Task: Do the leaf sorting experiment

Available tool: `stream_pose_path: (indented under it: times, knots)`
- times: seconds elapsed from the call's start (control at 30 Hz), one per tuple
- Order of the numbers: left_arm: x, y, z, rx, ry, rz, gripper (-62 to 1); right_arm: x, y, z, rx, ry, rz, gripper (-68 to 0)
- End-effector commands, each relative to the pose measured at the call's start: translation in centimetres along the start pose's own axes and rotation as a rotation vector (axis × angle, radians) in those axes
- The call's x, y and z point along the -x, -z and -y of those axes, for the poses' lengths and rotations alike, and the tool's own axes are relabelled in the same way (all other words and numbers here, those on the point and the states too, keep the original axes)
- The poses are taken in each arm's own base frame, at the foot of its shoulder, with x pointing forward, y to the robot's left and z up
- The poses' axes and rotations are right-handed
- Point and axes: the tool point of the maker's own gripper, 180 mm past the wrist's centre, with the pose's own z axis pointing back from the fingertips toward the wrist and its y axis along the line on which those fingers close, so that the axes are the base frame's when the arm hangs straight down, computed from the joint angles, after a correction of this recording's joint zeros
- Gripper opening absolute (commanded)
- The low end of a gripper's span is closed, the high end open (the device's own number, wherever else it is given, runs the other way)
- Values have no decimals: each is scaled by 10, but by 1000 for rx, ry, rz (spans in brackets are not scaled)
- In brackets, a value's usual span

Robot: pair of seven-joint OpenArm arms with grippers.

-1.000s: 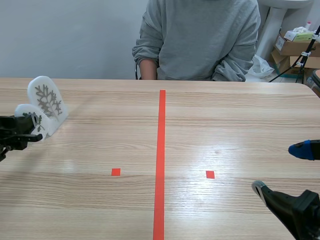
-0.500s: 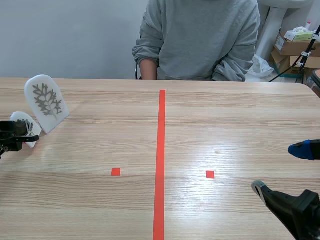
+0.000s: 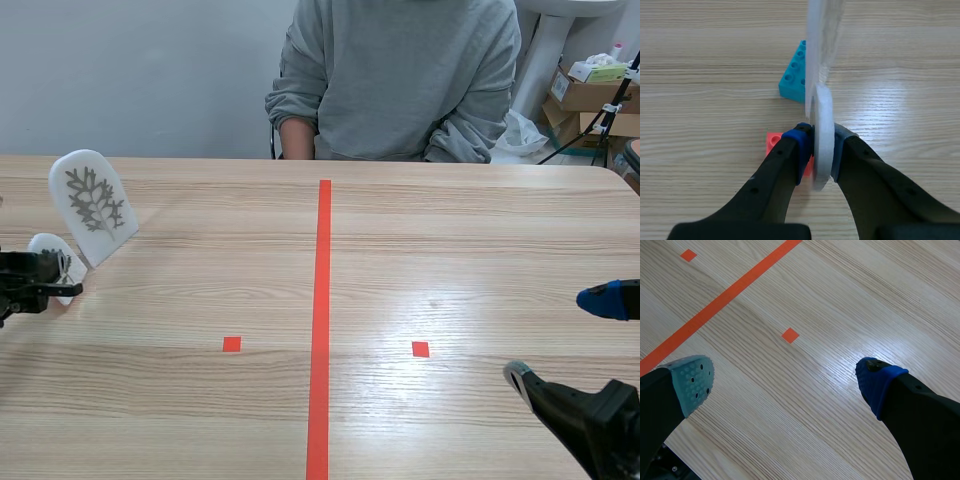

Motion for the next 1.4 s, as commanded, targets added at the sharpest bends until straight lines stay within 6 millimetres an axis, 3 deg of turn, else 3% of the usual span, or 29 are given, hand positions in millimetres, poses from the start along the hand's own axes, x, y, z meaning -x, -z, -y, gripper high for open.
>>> stream_pose_path:
  times: [0.0,0.43,0.6,0.93,1.17,1.37]
  knots:
    - [-10,0,-4,-6,16,29,-571,-10,0,5,12,-10,34,-97]
    - [-4,1,-1,2,42,-4,-557,-10,0,5,12,-10,33,-97]
    - [-4,1,-1,0,42,-3,-347,-10,0,5,12,-10,33,-97]
    - [-15,-1,-2,-7,43,74,-7,-10,0,5,12,-10,31,-97]
    - [-6,-14,-1,0,63,74,14,-10,0,5,12,-10,29,-97]
    - [1,-58,33,92,160,70,14,-9,0,5,12,-10,29,-97]
